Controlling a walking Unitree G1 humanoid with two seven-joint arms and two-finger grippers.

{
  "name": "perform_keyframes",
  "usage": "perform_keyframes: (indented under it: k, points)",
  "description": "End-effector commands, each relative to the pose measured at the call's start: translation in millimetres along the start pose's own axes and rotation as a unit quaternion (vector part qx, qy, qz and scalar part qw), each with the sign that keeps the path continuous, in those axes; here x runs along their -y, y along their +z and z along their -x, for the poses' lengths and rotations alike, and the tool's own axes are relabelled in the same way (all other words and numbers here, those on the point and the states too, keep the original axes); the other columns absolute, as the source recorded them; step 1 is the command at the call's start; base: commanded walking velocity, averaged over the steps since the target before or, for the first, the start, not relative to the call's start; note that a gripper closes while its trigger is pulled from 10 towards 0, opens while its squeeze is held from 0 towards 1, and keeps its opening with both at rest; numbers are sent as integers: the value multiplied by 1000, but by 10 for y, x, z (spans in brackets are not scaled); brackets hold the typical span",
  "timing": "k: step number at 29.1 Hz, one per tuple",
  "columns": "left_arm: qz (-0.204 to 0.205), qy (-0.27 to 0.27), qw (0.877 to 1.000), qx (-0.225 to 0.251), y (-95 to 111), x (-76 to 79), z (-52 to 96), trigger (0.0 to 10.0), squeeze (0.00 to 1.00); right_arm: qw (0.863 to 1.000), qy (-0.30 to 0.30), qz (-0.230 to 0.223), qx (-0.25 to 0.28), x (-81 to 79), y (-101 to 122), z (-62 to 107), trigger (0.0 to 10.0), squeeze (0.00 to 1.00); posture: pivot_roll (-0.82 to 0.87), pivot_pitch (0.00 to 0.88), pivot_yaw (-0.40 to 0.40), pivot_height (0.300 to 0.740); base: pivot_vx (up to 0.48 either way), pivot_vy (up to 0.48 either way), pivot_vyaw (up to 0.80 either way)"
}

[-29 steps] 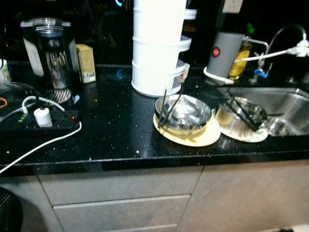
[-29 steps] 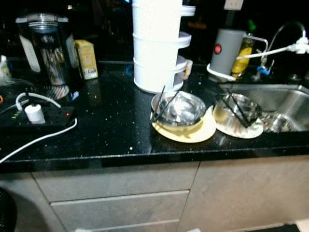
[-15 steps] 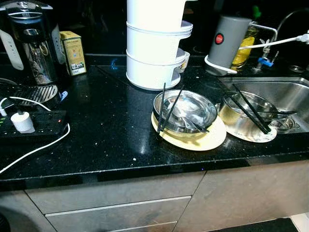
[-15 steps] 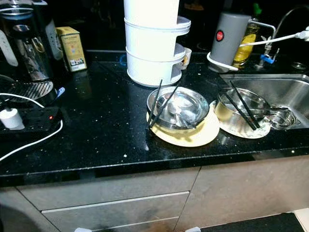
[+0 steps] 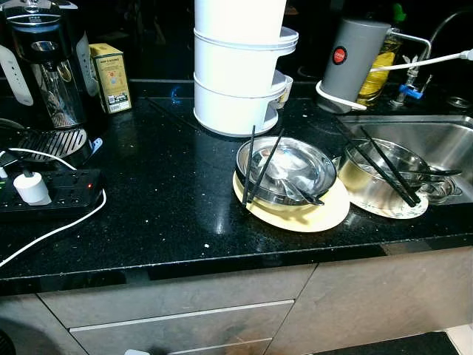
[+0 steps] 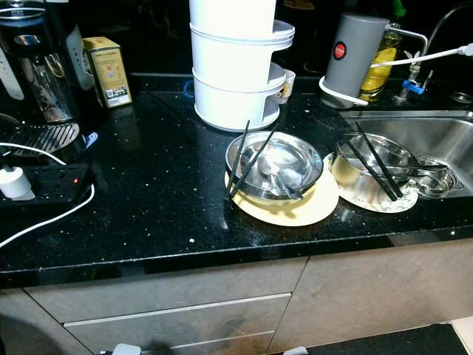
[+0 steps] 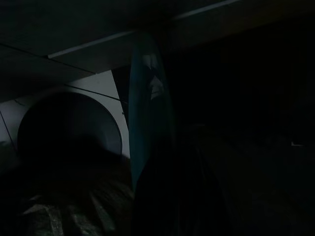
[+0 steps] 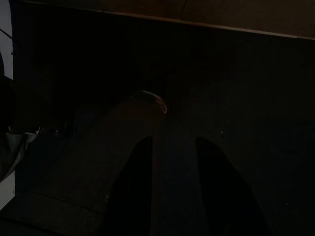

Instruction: Kitchen organization

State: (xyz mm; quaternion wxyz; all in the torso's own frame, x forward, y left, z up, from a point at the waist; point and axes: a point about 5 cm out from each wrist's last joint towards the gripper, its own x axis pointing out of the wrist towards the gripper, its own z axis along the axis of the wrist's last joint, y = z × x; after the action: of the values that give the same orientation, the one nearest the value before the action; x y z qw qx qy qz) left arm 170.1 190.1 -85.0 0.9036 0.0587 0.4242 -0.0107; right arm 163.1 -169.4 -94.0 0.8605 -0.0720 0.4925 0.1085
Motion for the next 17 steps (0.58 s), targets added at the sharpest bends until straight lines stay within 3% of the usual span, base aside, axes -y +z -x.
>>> perform_keyframes:
  k: [1, 17]
  points:
    - [-8, 2, 1000, 2, -11, 3, 6, 10000, 0, 1000, 18, -9, -24, -108, -127, 5, 10000, 0, -29, 104, -59, 740, 0, 0, 0]
    - [-5, 2, 1000, 12, 47, 16, -8, 10000, 0, 1000, 15, -8, -16, -68, -63, -2, 10000, 0, -33, 103, -59, 740, 0, 0, 0]
